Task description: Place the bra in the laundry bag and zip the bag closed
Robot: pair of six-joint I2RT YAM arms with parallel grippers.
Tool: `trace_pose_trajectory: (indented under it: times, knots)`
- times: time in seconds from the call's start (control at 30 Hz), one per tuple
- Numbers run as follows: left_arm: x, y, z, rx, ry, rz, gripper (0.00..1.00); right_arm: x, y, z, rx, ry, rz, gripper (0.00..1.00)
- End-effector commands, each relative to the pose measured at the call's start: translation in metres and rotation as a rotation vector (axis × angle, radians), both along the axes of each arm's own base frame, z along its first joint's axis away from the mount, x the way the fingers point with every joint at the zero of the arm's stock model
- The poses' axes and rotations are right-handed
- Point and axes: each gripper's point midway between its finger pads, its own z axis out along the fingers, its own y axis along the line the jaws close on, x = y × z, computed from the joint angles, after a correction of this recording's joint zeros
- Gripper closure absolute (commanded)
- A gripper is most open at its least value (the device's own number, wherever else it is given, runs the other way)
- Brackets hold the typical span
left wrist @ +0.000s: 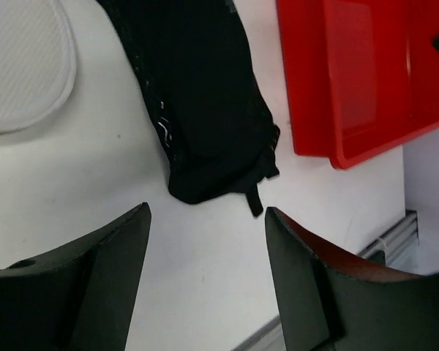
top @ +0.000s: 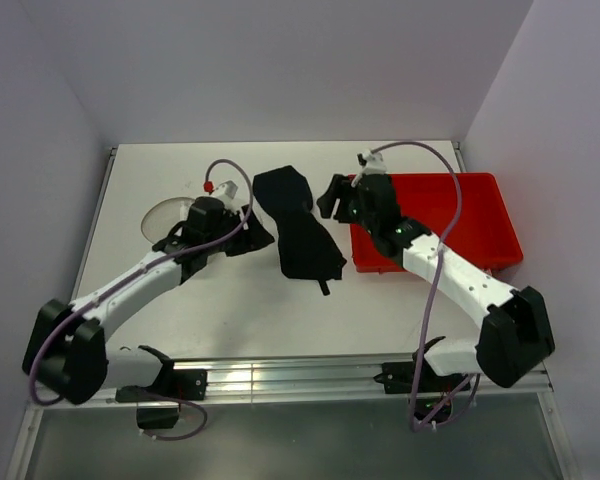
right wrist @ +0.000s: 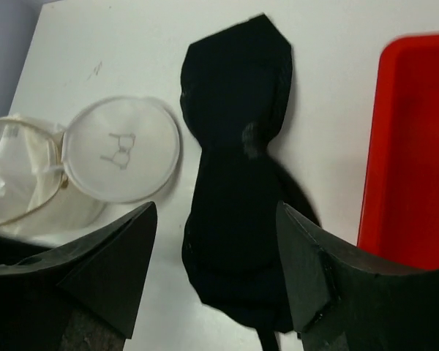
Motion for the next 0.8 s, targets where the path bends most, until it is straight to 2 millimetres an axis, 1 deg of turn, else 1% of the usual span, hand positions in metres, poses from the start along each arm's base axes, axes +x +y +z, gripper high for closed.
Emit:
trace_pose_trajectory:
  times: [0.0,0.03,0.07,0.1,0.13,0.17,0.2,0.23,0.27,0.3,0.33,0.37,0.4,0.43,0.47,0.5,0.53,0.57,0.6,0.63,0.67,0.7,0.77]
  knots:
    - [0.045,-0.020,0.015,-0.035,-0.078,0.078,0.30,-0.021,-0.003,-0.013,0.056,-0.015,0.010,0.30]
    - [0.063,-0.019,0.025,-0.025,-0.110,0.123,0.30,-0.026,-0.004,-0.017,0.054,-0.012,0.013,0.32]
    - [0.076,-0.021,0.011,0.009,-0.091,0.142,0.30,-0.032,-0.008,-0.011,0.068,-0.033,0.008,0.37]
    - [0.093,-0.025,0.028,0.010,-0.137,0.152,0.31,-0.040,-0.011,-0.025,0.059,-0.012,0.008,0.43]
    - [0.099,-0.023,0.019,0.049,-0.106,0.162,0.32,-0.044,-0.012,-0.024,0.068,-0.019,0.014,0.48]
    - [0.115,-0.022,-0.002,0.097,-0.068,0.182,0.34,-0.048,-0.013,-0.026,0.069,-0.020,0.017,0.50]
    - [0.132,-0.027,0.012,0.101,-0.098,0.189,0.34,-0.054,-0.016,-0.028,0.071,-0.023,0.019,0.51]
    - [0.141,-0.025,0.004,0.122,-0.078,0.204,0.35,-0.056,-0.018,-0.028,0.074,-0.027,0.016,0.51]
    - [0.149,-0.022,-0.023,0.155,-0.017,0.204,0.36,-0.059,-0.019,-0.023,0.082,-0.043,0.020,0.51]
    - [0.162,-0.023,-0.018,0.146,-0.028,0.212,0.37,-0.063,-0.019,-0.029,0.081,-0.035,0.028,0.52]
    - [0.169,-0.022,-0.026,0.150,-0.010,0.220,0.37,-0.064,-0.018,-0.027,0.088,-0.043,0.034,0.52]
    - [0.176,-0.017,-0.050,0.166,0.045,0.223,0.39,-0.065,-0.019,-0.027,0.092,-0.048,0.036,0.52]
    - [0.190,-0.019,-0.044,0.152,0.035,0.231,0.39,-0.067,-0.019,-0.029,0.090,-0.046,0.039,0.52]
    - [0.196,-0.016,-0.052,0.163,0.061,0.240,0.41,-0.068,-0.020,-0.028,0.093,-0.052,0.039,0.51]
    - [0.200,-0.016,-0.071,0.173,0.107,0.232,0.42,-0.069,-0.021,-0.025,0.093,-0.064,0.037,0.51]
    - [0.209,-0.018,-0.065,0.169,0.098,0.234,0.43,-0.070,-0.023,-0.027,0.092,-0.063,0.034,0.51]
    - [0.212,-0.019,-0.068,0.175,0.104,0.234,0.43,-0.071,-0.023,-0.025,0.096,-0.069,0.034,0.51]
    - [0.215,-0.018,-0.080,0.189,0.122,0.237,0.43,-0.072,-0.023,-0.022,0.100,-0.081,0.040,0.51]
    - [0.220,-0.019,-0.076,0.190,0.118,0.239,0.43,-0.073,-0.023,-0.024,0.099,-0.078,0.041,0.51]
    - [0.223,-0.020,-0.078,0.189,0.120,0.240,0.43,-0.073,-0.023,-0.023,0.101,-0.080,0.043,0.51]
    - [0.226,-0.018,-0.088,0.196,0.136,0.246,0.43,-0.073,-0.022,-0.022,0.103,-0.081,0.046,0.51]
    - [0.231,-0.017,-0.086,0.190,0.132,0.253,0.43,-0.074,-0.021,-0.022,0.107,-0.080,0.057,0.51]
    - [0.234,-0.011,-0.104,0.203,0.171,0.266,0.44,-0.074,-0.019,-0.024,0.109,-0.075,0.062,0.51]
